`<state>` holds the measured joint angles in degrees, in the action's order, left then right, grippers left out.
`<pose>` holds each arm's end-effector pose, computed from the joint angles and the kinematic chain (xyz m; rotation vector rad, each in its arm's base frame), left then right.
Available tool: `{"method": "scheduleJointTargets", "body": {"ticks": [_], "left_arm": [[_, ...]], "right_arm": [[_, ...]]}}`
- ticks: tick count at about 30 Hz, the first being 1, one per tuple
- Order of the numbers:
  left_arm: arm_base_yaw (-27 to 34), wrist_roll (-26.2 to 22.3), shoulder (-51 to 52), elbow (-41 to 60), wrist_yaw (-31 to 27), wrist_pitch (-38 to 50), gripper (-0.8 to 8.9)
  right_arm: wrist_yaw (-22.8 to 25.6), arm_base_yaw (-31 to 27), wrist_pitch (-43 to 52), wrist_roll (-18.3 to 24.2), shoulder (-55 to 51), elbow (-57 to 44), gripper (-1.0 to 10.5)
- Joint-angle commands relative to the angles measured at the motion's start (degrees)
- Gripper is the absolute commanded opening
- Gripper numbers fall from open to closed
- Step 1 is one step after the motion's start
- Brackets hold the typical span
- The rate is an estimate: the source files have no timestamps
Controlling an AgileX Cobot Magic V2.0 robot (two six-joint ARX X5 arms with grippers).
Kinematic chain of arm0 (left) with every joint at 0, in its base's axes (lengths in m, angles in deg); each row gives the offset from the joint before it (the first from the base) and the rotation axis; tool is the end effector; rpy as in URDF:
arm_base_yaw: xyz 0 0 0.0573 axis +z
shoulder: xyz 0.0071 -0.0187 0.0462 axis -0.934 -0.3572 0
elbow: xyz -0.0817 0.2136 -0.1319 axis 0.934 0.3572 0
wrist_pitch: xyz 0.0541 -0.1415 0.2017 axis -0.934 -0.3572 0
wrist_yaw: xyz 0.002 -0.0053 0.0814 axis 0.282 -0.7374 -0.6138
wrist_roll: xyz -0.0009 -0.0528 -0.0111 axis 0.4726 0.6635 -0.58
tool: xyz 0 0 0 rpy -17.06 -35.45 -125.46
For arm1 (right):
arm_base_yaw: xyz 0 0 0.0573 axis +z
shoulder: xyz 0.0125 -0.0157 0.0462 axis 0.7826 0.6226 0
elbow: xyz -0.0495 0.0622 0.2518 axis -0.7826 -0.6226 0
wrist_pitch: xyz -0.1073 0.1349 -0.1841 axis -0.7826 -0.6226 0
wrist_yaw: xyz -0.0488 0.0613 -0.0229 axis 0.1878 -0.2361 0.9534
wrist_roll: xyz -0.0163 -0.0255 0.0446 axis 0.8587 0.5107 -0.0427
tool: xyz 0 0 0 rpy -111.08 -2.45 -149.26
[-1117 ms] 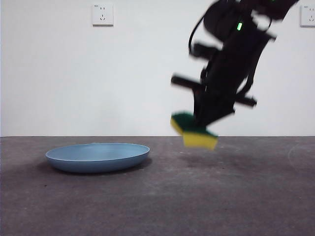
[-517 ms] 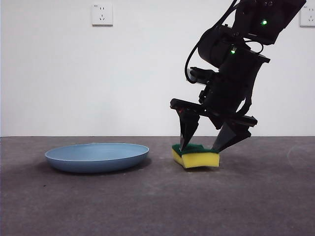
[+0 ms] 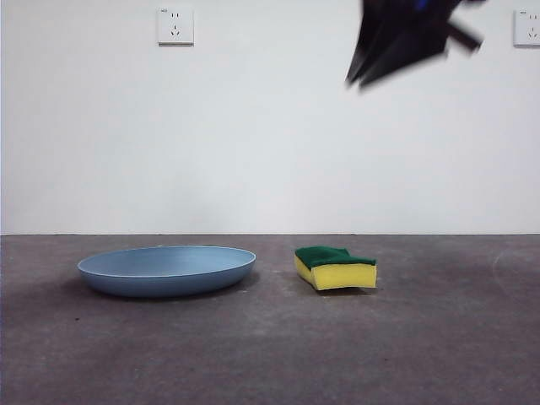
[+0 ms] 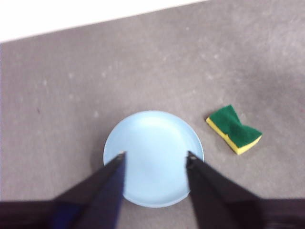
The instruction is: Pick up the plate,pick up the cloth,clean the plate with the cloth
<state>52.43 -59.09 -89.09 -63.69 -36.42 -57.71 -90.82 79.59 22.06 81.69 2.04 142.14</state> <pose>0.1817 -0.0578 0.3976 0.0645 0.5388 -0.3949 0.2435 0.1351 0.3328 -0.0291 0.6442 0.5999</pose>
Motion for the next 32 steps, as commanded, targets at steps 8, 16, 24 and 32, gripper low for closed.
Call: {"method": "scheduleJointTargets", "body": {"ticks": [8,16,24,32], "left_arm": [[-1.7,-4.2,13.6,13.0,-1.9,11.6,-0.08],[-1.8,0.0,33.3,34.9,-4.7,20.0,-0.08],[-1.7,3.3,36.6,36.3,-5.2,16.2,-0.03],[-1.7,3.3,34.8,36.3,-4.7,14.4,-0.03]], "right_arm": [[7.2,4.9,4.8,5.2,-18.6,-6.0,-0.1],[11.0,6.1,8.5,5.0,-30.6,-22.9,-0.1],[10.8,5.7,5.4,4.1,-30.8,-23.8,0.0],[10.8,5.7,5.4,4.1,-30.8,-23.8,0.0]]}}
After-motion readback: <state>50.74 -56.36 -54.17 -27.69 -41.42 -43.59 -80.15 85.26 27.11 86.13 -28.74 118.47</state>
